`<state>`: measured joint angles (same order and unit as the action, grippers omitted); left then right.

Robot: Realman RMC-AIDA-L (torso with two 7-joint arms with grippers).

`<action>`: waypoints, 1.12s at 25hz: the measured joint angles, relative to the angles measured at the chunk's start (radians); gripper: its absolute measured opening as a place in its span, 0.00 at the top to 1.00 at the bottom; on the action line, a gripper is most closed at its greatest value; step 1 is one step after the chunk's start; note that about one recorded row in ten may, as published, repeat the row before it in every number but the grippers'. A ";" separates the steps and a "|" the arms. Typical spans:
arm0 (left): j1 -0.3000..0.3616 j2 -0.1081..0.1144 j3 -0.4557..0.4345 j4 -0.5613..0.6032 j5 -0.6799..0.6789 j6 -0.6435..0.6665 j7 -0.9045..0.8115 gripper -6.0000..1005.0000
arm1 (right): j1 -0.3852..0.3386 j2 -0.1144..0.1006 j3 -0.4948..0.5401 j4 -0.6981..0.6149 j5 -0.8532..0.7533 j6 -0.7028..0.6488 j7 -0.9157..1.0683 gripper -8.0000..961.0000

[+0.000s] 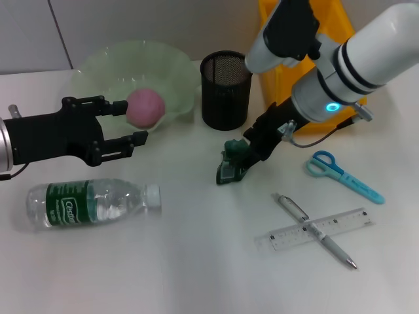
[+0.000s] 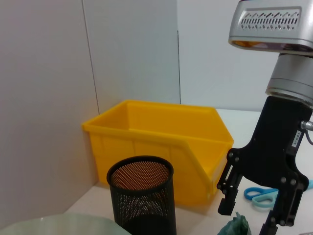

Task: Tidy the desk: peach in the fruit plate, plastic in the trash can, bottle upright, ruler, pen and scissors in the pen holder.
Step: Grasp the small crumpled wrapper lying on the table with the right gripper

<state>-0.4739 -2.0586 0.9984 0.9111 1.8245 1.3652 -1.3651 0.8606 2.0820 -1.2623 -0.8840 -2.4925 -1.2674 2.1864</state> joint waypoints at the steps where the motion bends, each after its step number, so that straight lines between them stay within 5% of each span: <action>1: -0.001 0.000 0.000 0.000 0.004 0.000 0.000 0.34 | 0.003 0.001 -0.006 0.008 0.004 0.006 0.000 0.27; 28: -0.011 -0.002 0.000 -0.011 0.018 -0.020 -0.001 0.34 | 0.037 0.004 -0.067 0.108 0.054 0.090 -0.021 0.27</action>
<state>-0.4852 -2.0602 0.9986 0.9004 1.8423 1.3453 -1.3659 0.8972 2.0856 -1.3291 -0.7762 -2.4384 -1.1771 2.1653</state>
